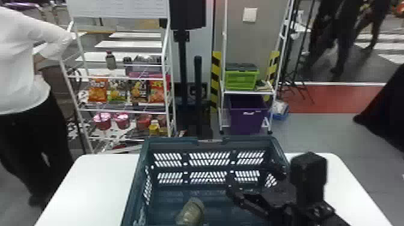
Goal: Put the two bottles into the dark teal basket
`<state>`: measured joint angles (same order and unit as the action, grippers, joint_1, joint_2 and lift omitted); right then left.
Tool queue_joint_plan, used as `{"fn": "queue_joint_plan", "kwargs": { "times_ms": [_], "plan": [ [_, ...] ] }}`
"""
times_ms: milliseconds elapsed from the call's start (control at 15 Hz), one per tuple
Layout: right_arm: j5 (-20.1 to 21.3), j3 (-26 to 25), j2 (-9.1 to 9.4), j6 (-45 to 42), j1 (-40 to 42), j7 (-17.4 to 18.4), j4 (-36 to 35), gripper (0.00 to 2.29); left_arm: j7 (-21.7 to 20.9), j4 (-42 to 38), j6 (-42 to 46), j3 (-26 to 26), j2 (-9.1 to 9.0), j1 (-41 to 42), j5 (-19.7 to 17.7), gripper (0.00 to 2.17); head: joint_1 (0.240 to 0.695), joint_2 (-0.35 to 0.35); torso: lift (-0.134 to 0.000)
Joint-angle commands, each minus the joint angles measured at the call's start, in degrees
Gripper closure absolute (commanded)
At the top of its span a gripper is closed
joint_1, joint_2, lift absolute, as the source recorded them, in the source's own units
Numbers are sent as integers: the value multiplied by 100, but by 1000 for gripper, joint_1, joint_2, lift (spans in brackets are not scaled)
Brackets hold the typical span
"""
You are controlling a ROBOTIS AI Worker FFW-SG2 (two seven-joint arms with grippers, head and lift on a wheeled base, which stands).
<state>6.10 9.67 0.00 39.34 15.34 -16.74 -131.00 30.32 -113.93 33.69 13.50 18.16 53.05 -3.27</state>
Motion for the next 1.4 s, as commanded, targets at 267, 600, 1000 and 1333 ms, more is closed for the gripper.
{"fn": "queue_joint_plan", "kwargs": {
  "times_ms": [267,600,1000,1333],
  "plan": [
    [-1111,-993,5,-1811,1595,83,-365,87,-17,-165,-324,-5,29,-67,2,2148,499,0,0],
    [-1559,-1336,5,-4008,2711,127,171,90,-26,-279,-482,-5,82,-110,2,2148,499,0,0],
    [-1366,-1230,5,-4817,3414,250,540,90,-17,-472,-957,-5,82,-216,2,2148,499,0,0],
    [-1383,-1265,5,-5291,3616,250,760,90,-35,-1044,-1344,-225,100,-234,11,2148,499,0,0]
  ]
}}
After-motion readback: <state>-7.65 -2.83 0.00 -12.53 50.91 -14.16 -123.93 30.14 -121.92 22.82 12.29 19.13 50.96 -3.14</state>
